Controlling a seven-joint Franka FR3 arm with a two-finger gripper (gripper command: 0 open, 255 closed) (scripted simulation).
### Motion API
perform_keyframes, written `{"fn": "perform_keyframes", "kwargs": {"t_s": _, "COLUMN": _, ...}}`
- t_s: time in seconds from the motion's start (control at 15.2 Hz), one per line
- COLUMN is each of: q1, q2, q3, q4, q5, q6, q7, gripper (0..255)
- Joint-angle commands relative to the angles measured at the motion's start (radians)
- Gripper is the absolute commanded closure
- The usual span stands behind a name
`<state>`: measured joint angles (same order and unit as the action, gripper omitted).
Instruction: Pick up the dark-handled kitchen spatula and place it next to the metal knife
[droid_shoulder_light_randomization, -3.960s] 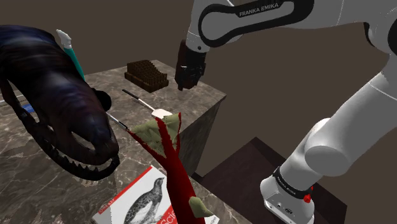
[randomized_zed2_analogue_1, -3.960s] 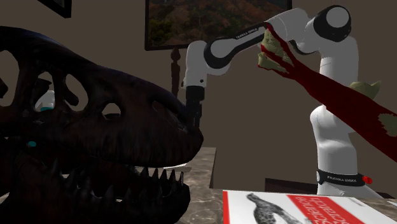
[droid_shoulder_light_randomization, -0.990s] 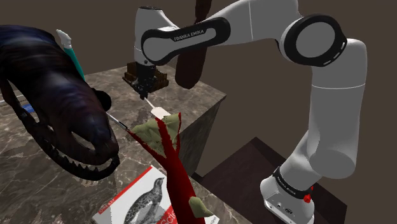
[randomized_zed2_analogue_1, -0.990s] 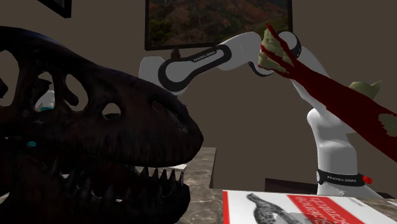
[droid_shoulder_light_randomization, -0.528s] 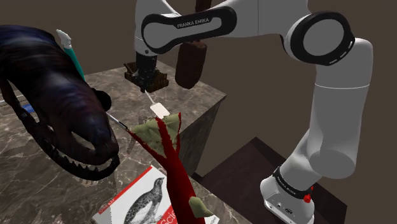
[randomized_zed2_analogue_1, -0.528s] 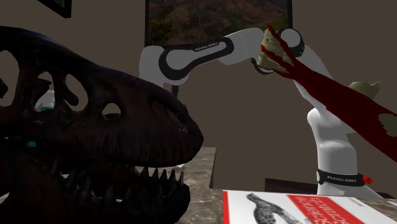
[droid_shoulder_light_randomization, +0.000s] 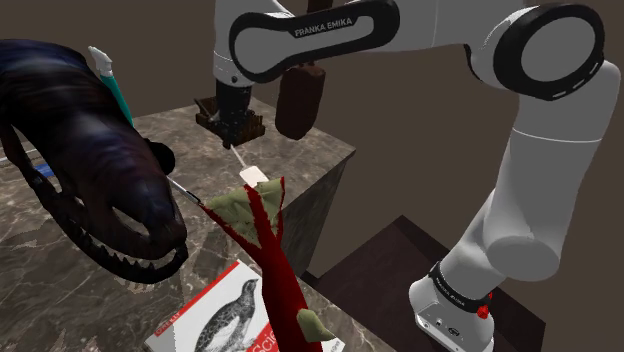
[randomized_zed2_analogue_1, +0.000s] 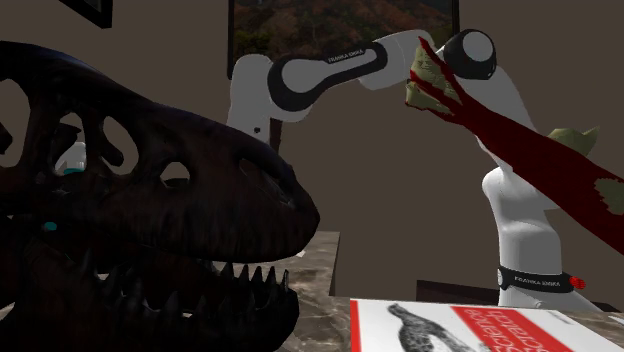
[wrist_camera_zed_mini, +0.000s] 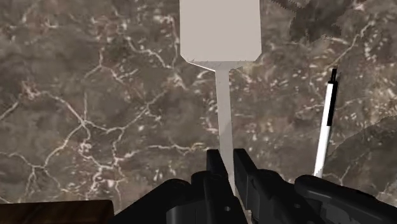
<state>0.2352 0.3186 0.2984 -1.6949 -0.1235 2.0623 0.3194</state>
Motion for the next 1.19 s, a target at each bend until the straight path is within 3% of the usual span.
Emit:
{"fn": "perform_keyframes", "kwargs": {"t_s": 0.0, "q1": 0.011, "q2": -0.061, "q3": 0.014, "q4": -0.087, "q5": 0.012, "q6": 0.026, "q7": 0.028, "gripper": 255}}
{"fn": "perform_keyframes", "kwargs": {"t_s": 0.53, "q1": 0.067, "q2": -0.26, "q3": 0.077, "q4": -0.343, "q5": 0.066, "q6": 0.09, "q7": 0.135, "gripper": 255}}
{"fn": "perform_keyframes", "kwargs": {"t_s": 1.12, "q1": 0.156, "q2": -0.439, "q3": 0.165, "q4": -0.535, "q5": 0.144, "q6": 0.115, "q7": 0.272, "gripper": 255}}
